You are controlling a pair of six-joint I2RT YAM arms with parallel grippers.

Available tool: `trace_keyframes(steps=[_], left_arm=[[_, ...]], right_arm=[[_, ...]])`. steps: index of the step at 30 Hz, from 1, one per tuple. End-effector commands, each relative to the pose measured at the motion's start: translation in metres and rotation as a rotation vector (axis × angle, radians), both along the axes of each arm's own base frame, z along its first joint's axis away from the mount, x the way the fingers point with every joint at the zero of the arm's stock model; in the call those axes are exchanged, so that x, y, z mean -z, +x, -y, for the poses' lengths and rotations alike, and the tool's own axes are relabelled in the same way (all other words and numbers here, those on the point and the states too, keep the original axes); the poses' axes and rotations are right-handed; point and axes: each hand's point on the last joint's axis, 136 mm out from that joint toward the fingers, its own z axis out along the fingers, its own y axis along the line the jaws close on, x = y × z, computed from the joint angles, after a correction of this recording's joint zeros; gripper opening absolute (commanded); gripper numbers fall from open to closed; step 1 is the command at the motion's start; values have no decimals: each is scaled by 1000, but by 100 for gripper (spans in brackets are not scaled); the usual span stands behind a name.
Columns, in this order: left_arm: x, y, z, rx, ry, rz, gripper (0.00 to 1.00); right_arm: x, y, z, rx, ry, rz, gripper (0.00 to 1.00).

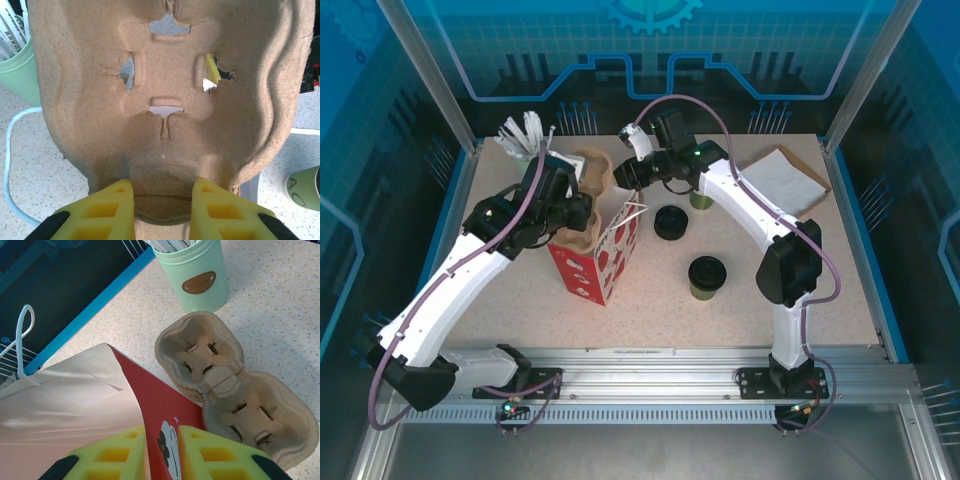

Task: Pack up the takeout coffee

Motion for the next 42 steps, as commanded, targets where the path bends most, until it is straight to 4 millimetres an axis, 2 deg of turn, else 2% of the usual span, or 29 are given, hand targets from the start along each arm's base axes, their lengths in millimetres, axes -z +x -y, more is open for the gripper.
trace_keyframes(steps=[1,11,22,42], left_arm=[[5,-6,-14,-45,20,-18,25],[18,-4,-12,-41,44,-56,25],[-1,-6,-17,-64,5,6,25],[12,-7,-20,-91,11,-18,24]], right_arm=[[-3,-2,4,9,-5,4,24],[-4,-2,5,10,-3,5,23],[-5,-1,6,13,-2,7,23],[-4,-2,6,13,-3,5,22]])
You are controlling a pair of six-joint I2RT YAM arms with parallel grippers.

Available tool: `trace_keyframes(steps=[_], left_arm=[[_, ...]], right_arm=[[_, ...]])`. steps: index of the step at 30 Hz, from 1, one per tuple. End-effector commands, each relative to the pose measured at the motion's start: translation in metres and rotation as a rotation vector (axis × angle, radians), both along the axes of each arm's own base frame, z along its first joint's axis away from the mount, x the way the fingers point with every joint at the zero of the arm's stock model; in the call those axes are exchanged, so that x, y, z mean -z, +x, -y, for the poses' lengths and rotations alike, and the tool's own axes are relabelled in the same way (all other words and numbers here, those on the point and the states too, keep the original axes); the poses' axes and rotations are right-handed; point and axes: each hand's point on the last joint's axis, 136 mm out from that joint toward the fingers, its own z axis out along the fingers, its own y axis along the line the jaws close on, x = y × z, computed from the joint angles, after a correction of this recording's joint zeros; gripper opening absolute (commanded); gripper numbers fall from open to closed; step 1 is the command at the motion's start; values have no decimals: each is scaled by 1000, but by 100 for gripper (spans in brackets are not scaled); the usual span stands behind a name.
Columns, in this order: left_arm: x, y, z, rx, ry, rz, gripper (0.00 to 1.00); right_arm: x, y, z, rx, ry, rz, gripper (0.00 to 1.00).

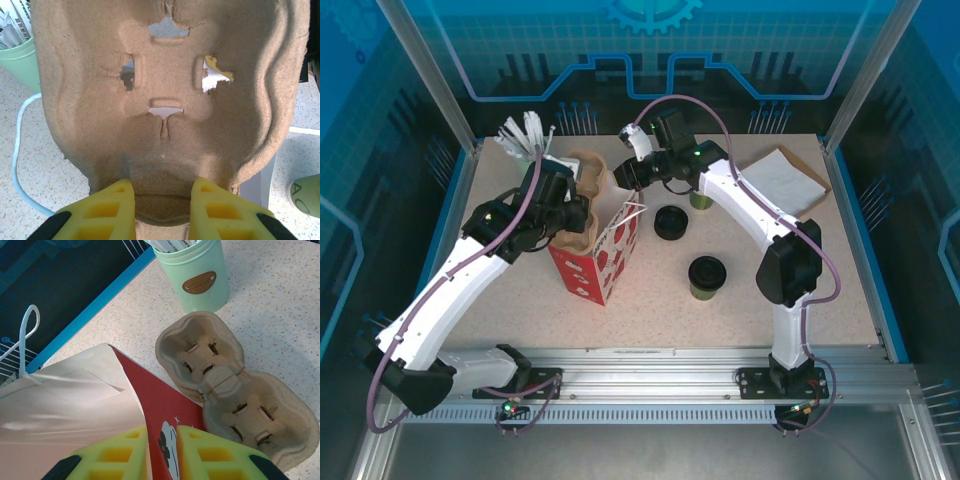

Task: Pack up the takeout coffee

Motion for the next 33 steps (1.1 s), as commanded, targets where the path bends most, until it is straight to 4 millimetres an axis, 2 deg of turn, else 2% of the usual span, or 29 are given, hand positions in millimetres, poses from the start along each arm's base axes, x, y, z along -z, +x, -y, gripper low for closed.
trace_keyframes(steps=[1,9,19,33], left_arm=[[5,-5,-13,-37,28,-10,24],[-5,-7,-17,-45,27,17,24],[0,-7,-20,-62,35,12,23],[-10,-9,-26,-90,14,58,23]], right_arm=[[-5,-2,7,13,-3,6,22],[-3,-2,7,14,-8,4,22],[-3,-2,7,15,-10,5,22],[-4,-2,8,17,-8,6,21]])
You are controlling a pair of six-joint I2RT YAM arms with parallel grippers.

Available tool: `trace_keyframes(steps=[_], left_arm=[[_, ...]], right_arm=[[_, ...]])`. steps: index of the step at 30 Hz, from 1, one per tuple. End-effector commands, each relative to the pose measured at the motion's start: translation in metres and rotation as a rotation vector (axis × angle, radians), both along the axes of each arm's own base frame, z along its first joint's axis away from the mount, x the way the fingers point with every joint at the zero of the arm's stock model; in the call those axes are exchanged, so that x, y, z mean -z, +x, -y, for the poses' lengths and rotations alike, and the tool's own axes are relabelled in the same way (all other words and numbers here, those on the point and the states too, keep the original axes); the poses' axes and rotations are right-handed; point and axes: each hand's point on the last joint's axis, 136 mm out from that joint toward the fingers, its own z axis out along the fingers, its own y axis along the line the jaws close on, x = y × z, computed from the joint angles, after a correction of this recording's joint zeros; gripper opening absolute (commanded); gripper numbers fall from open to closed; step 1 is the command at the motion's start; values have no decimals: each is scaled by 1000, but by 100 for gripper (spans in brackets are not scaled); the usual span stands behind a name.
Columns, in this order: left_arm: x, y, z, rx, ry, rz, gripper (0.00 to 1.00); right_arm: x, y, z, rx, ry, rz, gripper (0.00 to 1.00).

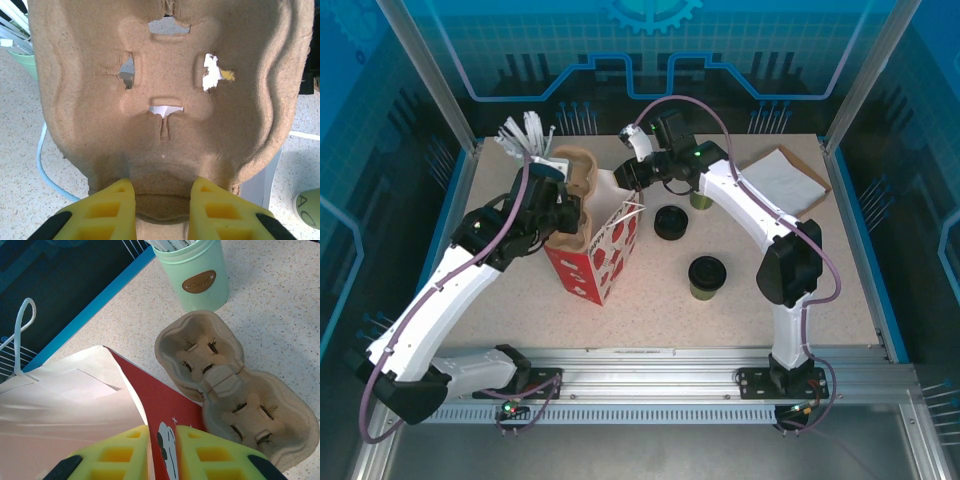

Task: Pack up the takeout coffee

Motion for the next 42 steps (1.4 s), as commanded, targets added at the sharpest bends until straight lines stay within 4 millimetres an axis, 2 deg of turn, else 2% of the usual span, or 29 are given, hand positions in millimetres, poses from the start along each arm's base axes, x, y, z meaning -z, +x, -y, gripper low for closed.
trace_keyframes(steps=[1,18,30,42], left_arm=[[2,-3,-11,-39,18,5,23],[21,-1,-9,-31,51,-54,22],[38,-11,16,102,6,-161,22],[45,-15,20,141,24,-202,23]], right_arm=[[-5,-1,8,16,-8,6,22],[-8,-2,7,14,0,9,21],[-10,0,6,21,3,6,22],[-8,7,8,53,7,-15,22]])
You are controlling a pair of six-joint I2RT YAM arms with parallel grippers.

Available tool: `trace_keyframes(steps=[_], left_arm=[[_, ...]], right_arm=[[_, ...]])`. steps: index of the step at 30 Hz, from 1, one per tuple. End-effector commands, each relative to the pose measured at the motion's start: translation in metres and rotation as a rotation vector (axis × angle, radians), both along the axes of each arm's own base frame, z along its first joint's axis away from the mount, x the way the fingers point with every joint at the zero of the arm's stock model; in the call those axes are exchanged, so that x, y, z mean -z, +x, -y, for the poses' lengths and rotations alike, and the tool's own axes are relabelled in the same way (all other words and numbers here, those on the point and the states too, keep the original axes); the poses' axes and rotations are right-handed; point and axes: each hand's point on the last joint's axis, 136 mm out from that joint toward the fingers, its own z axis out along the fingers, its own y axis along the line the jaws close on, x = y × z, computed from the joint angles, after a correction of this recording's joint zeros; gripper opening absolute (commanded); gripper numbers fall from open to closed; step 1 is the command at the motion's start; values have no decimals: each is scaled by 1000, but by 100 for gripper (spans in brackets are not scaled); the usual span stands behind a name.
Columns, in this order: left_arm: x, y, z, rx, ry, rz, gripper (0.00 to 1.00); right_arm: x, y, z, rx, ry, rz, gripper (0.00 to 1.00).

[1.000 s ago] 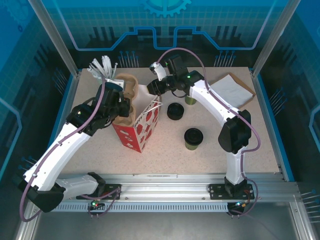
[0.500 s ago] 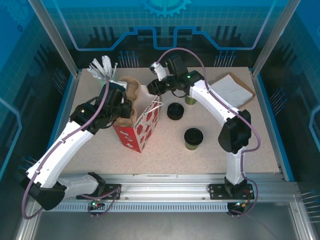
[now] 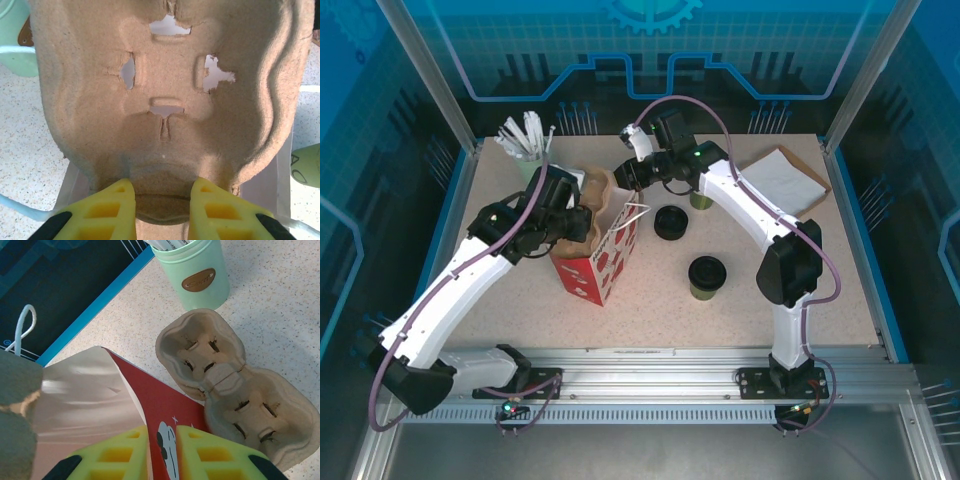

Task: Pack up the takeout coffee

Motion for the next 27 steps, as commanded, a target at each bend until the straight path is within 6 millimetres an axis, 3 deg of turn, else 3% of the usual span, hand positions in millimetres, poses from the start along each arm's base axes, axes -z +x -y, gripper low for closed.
trace_keyframes(steps=[1,19,27], left_arm=[[6,-9,-1,35,18,-45,23],[22,-7,3,61,48,-102,23],[28,-4,3,63,65,-120,23]], right_arm=[[-9,7,8,39,-1,4,22],[-16,8,15,53,2,7,28],[-32,5,22,50,35,23,34]])
